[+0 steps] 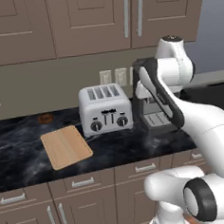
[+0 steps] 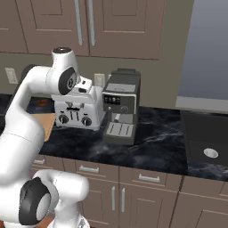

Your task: Open the drawer on the left and place the cutting tools on the cutting board.

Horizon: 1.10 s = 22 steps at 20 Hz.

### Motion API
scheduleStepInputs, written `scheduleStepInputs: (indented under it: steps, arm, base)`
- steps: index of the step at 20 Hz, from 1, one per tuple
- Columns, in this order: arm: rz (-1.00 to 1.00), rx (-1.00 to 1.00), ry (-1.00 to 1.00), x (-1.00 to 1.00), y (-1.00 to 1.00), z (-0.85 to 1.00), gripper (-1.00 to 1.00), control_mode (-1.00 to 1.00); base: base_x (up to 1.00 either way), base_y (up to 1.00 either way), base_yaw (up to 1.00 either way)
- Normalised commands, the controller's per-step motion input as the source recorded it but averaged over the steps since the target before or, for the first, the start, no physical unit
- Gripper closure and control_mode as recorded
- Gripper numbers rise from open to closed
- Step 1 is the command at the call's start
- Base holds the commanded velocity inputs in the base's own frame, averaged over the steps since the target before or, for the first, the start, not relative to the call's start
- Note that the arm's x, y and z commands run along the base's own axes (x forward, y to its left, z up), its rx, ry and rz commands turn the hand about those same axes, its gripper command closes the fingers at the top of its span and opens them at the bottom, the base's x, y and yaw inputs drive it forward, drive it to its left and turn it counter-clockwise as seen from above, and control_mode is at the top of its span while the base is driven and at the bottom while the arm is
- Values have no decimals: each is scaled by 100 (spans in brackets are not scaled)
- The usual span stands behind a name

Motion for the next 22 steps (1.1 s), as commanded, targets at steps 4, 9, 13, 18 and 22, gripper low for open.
scheduleStepInputs:
  steps: [4, 9, 13, 18, 22]
  arm:
    - [0, 0, 0, -13, 5, -5, -100, -100]
    - [5, -13, -10, -48, 81, -26, -100, -100]
    - [7, -28, -5, -45, 100, -43, -100, -100]
    - [6, -30, -10, -57, 100, -34, -100, -100]
    - [10, -32, -4, -59, 100, -53, -100, -100]
  base:
    - [0, 0, 0]
    - [0, 0, 0]
    - [0, 0, 0]
    - [0, 0, 0]
    - [0, 0, 0]
